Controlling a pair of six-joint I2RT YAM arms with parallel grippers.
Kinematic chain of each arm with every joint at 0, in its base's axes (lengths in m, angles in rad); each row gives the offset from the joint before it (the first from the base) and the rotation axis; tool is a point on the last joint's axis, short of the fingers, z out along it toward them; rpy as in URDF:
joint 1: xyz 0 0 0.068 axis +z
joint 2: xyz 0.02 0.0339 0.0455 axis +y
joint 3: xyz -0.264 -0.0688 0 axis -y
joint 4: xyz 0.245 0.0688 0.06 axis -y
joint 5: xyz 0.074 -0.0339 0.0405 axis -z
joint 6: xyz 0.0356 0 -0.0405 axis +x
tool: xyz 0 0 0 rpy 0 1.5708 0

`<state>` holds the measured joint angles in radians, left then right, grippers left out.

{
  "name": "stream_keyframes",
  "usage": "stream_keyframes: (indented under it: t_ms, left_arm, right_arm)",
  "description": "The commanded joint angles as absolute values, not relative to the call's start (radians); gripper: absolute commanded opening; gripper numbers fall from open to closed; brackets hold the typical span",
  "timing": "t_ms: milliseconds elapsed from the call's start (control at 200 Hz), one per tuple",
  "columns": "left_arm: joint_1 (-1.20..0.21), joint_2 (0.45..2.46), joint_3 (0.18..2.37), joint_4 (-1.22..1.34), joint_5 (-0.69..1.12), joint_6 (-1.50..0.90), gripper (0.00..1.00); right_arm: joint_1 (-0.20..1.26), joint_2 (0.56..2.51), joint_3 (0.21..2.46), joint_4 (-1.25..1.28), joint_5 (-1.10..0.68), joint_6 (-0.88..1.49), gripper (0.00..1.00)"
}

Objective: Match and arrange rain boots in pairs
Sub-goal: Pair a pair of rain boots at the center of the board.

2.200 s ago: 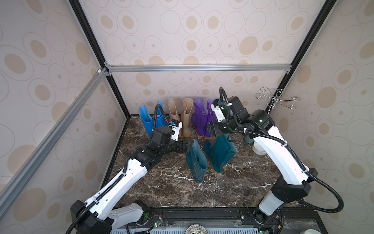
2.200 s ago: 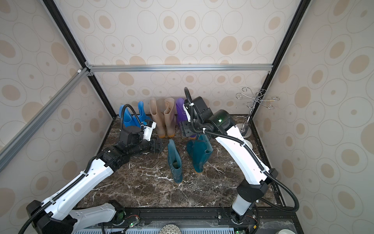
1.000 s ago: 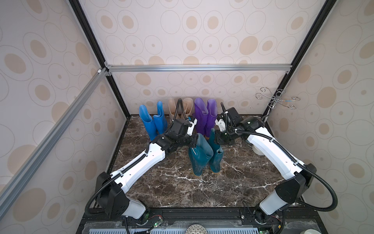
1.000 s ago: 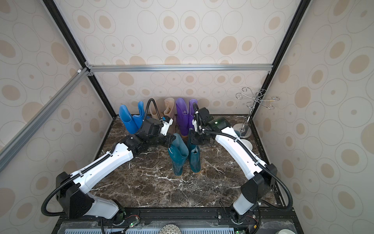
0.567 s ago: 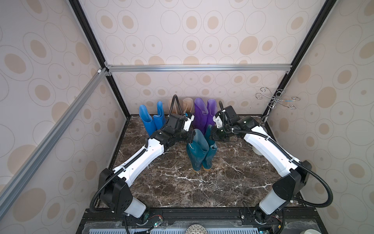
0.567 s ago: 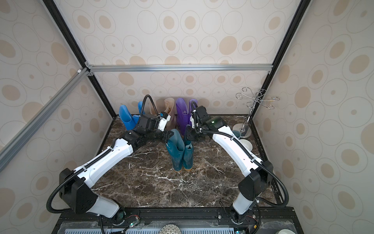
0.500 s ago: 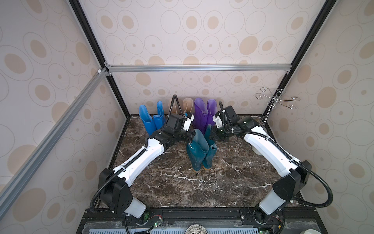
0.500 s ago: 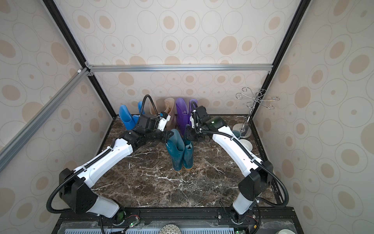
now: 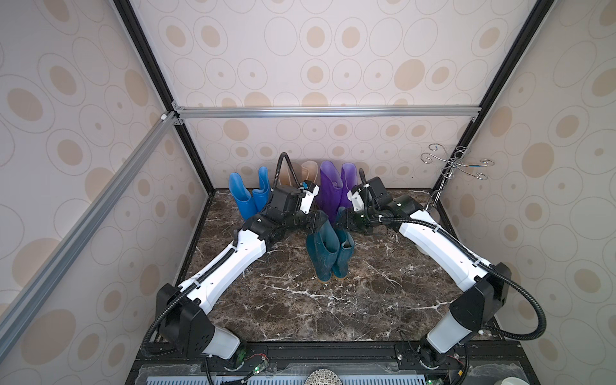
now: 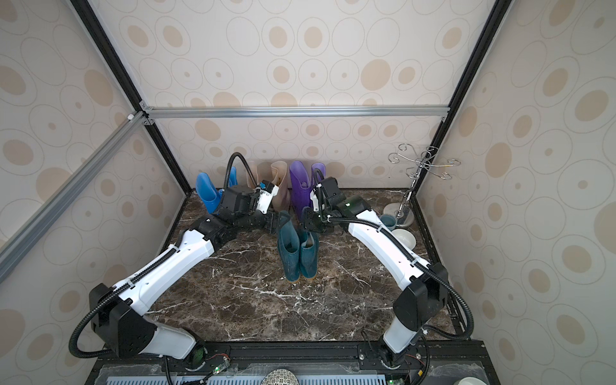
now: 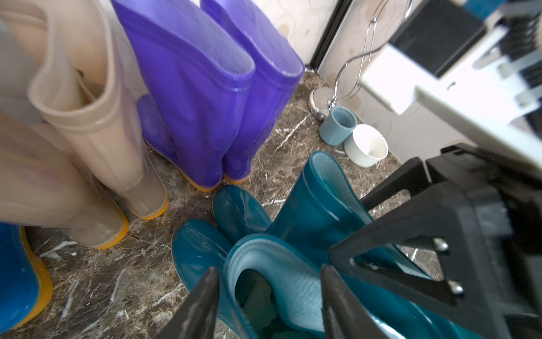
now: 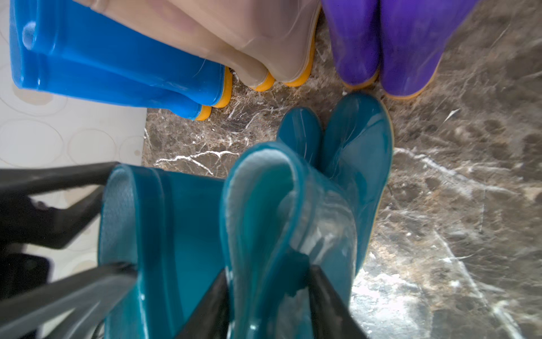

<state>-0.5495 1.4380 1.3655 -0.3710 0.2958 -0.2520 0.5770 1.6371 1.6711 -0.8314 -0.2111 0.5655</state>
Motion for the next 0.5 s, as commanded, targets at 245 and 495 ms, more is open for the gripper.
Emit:
stream_keyframes:
  t_ms: [245, 495]
  left_arm:
    - [-0.543, 1.189, 1.288, -0.259, -0.036, -0.168, 0.73]
    - [-0.513, 0.957, 1.049, -0.222, -0.423, -0.145, 0.92]
  right_arm:
    - [0.551, 1.517, 1.813, -0.88, -0.056, 0.277, 0.74]
    - [0.445, 1.302, 1.62, -0.776, 0.126, 0.141, 1.0]
